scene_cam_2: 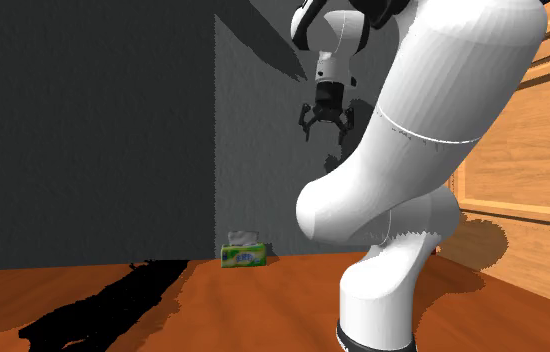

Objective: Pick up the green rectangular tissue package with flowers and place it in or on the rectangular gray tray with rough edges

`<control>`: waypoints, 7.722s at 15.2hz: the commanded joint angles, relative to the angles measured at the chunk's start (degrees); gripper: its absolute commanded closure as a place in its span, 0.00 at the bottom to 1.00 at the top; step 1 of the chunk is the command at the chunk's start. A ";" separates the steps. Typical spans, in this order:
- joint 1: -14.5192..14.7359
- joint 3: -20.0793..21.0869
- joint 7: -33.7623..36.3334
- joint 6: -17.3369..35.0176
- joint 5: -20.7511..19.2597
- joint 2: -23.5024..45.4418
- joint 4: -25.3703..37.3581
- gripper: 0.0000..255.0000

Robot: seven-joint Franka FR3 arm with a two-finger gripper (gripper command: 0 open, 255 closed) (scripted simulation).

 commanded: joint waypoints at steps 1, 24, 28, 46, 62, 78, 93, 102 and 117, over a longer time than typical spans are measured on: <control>0.00 0.00 0.00 0.00 0.00 0.00 0.00 0.00; -16.95 48.19 73.68 25.58 20.82 10.29 -12.11 0.00; -25.82 59.72 87.45 31.09 19.64 18.79 -8.24 0.00; -37.29 73.14 86.59 36.36 25.51 18.58 -9.43 1.00; -35.77 68.44 84.27 29.33 26.90 13.85 -6.87 1.00; -36.51 61.46 81.64 14.75 27.28 7.06 1.56 1.00; -22.44 63.05 97.50 4.22 35.39 -3.64 5.28 1.00; -18.97 68.47 110.81 -1.24 39.85 -5.85 14.87 1.00; -18.57 75.14 108.96 6.99 45.37 -8.47 6.75 1.00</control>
